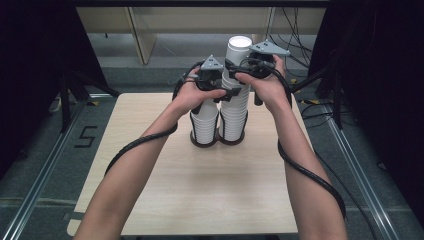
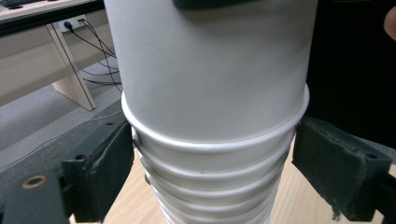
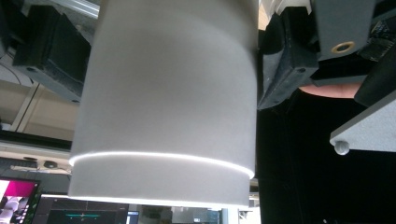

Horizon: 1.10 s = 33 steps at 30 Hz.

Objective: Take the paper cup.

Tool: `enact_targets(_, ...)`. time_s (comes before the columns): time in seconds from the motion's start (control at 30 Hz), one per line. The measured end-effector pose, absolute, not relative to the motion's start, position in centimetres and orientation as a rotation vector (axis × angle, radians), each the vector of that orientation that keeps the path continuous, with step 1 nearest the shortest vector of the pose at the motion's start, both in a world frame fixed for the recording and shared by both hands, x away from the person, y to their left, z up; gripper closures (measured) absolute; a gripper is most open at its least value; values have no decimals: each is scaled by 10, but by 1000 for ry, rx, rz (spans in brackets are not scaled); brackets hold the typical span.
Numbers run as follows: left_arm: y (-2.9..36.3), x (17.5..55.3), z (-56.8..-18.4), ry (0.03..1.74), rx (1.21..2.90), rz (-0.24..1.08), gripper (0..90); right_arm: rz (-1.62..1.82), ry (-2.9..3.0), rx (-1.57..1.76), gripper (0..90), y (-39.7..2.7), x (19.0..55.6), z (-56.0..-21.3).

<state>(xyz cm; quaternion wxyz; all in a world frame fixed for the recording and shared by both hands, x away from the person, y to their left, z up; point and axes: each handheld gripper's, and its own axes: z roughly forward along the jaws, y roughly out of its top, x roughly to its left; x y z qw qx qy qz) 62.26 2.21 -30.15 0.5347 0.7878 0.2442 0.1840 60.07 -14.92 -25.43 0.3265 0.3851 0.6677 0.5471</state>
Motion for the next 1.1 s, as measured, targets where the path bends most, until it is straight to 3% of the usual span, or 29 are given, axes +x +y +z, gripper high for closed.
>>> enact_targets(1.1,23,625,-302,611,1874,402,123,1492,1690,971,204,-152,597,-240)
